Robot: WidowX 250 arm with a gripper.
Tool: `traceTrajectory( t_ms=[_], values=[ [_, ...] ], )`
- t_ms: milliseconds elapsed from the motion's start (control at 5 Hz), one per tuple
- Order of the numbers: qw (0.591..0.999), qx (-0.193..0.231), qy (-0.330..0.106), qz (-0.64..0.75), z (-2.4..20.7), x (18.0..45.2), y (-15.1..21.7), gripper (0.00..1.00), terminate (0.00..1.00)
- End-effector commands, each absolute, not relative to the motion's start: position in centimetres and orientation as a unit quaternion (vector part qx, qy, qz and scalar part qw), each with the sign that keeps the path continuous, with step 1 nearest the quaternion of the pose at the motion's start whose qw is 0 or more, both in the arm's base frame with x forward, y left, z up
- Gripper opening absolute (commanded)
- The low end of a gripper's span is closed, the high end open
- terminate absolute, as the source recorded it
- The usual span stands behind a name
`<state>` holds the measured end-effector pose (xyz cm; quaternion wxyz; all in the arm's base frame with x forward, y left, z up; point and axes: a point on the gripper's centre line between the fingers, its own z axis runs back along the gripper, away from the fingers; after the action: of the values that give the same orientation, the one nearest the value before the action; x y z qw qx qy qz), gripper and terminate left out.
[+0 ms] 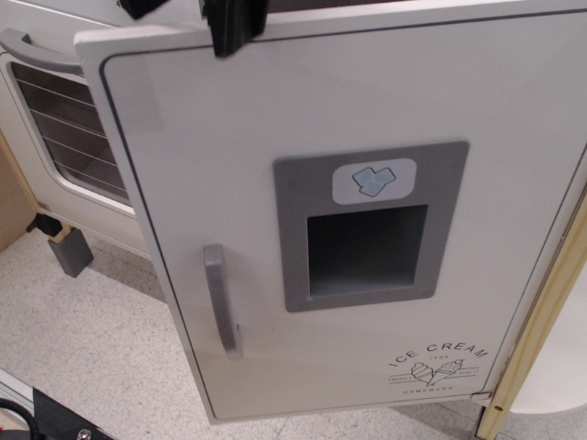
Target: Close fridge
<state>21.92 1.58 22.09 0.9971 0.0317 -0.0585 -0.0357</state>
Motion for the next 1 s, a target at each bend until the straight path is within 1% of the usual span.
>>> traceTrajectory(
  t_ms=[0,200,400,600,800],
  values=[
    [0.996,0.032,-0.084,-0.026,23.8,20.1,1.1,1.00,0.00],
    [0.996,0.047,-0.078,-0.014,22.6,18.4,0.2,1.00,0.00],
    [0.994,0.060,-0.085,0.013,20.2,17.1,-0.5,1.00,0.00],
    [0.992,0.057,-0.082,0.080,16.7,17.3,-0.2,1.00,0.00],
    [0.987,0.045,-0.096,0.117,13.6,17.7,0.3,1.00,0.00]
  ],
)
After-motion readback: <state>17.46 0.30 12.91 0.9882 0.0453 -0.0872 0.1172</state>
